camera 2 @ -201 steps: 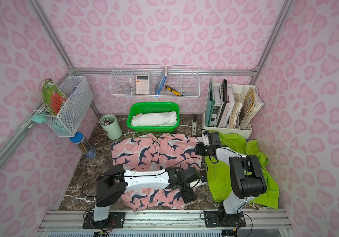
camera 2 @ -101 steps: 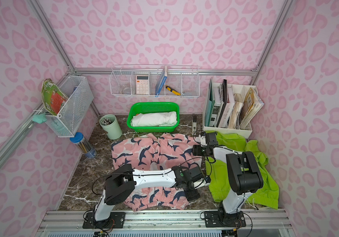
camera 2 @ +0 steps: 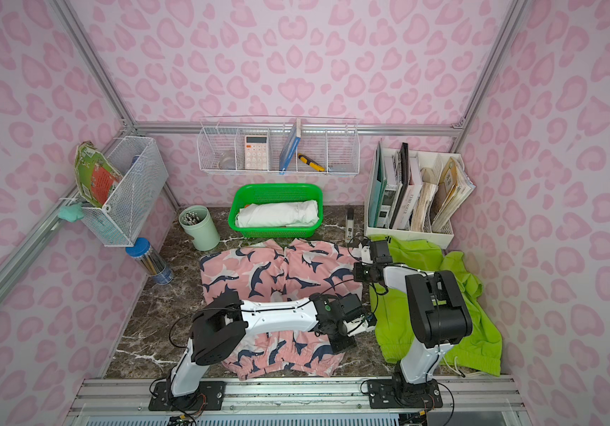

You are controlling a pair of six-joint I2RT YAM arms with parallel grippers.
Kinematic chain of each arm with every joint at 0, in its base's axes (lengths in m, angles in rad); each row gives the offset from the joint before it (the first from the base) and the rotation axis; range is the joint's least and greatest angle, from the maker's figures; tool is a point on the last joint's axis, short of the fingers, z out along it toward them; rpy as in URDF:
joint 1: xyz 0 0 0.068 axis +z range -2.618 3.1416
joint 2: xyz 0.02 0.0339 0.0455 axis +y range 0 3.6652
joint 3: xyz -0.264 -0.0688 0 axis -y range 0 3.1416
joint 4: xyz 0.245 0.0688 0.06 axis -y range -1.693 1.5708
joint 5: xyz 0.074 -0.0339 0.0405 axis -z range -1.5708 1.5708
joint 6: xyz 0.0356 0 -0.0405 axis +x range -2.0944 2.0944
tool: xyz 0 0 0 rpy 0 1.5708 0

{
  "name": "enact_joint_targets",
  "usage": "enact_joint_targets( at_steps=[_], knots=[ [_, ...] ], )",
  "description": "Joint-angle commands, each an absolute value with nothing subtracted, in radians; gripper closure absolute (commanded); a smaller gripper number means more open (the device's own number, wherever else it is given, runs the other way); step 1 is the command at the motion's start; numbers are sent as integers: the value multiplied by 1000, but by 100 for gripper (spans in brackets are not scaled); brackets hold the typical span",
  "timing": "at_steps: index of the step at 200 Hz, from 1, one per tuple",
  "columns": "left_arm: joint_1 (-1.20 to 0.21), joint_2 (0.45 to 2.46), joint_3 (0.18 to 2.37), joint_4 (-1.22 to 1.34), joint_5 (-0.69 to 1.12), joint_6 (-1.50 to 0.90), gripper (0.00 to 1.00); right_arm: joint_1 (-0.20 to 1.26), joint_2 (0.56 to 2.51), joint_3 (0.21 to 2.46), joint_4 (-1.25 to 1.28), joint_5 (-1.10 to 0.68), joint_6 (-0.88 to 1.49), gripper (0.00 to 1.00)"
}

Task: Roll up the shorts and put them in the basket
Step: Fold the shorts at the center of the board.

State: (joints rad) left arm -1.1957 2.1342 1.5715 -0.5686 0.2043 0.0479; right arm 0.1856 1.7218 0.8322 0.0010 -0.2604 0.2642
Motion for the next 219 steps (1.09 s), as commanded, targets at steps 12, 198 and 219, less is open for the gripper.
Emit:
enact_joint_targets(
  at_steps=[12, 198, 219],
  knots=[
    [-1197, 2117, 1611, -597, 165, 33, 100, 173, 1642, 806, 8, -244, 302, 100],
    [-1172, 1412, 936, -248, -241, -243, 100, 651, 1675, 1283, -80, -392, 143, 100],
    [-1172, 1366, 876, -262, -265, -297, 100, 698, 1796, 1353, -77, -422, 166, 100]
  ],
)
